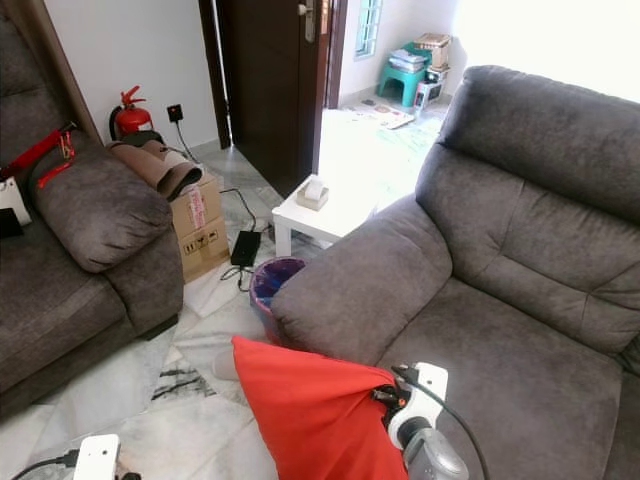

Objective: Move the pillow to the sofa from floor

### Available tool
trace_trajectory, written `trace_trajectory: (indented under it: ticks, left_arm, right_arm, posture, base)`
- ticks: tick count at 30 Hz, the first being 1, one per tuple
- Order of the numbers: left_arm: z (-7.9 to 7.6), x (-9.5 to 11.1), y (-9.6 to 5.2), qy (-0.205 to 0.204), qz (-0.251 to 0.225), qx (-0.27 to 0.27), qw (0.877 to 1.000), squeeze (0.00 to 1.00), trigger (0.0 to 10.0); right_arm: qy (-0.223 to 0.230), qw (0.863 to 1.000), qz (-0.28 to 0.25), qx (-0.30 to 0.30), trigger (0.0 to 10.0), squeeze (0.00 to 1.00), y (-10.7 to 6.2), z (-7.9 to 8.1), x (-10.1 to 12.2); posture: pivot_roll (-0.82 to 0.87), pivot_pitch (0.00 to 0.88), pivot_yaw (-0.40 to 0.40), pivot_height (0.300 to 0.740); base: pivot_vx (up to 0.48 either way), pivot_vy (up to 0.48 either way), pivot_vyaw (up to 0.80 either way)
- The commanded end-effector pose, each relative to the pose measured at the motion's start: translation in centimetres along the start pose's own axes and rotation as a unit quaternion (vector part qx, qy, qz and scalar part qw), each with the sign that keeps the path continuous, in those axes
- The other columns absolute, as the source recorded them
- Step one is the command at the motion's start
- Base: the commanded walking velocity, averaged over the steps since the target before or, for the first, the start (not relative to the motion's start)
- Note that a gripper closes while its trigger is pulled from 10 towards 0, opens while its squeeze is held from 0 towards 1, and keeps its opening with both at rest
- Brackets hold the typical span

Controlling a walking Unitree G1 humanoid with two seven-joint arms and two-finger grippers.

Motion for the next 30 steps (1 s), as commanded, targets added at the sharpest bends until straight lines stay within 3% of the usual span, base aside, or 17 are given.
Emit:
trace_trajectory:
  ticks: [1,12,30]
  left_arm:
    - [-0.1,-1.7,-0.4,0.006,0.031,0.006,0.999,0.0,10.0]
    - [-0.4,-2.8,-0.7,0.008,0.04,0.008,0.999,0.0,10.0]
    - [-0.4,-2.6,-0.7,-0.003,0.037,0.012,0.999,0.0,10.0]
  right_arm:
    - [-0.024,0.999,-0.047,0.01,10.0,0.0,0.4,-0.1,2.7]
    - [-0.022,0.998,-0.051,0.012,10.0,0.0,0.4,-0.3,2.9]
    - [-0.025,0.998,-0.051,0.012,10.0,0.0,0.4,-0.4,3.2]
  posture:
    - [0.16,0.0,-0.111,0.74]
    - [0.15,0.002,-0.132,0.74]
    - [0.15,0.0,-0.138,0.74]
  base:
    - [0.0,0.0,0.0]
    - [0.0,0.0,0.0]
    - [0.0,0.0,0.0]
Point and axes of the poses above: a point about 5 cm out from each wrist's last joint towards the gripper, its own y axis pointing out of the wrist towards the gripper, its own x axis along the axis of the wrist's last joint, z = x × y, the point moved 1 cm from there along y, pointing out of the wrist towards the gripper, and after that the axes turned 3 degrees about -y, right-handed, at the moved point
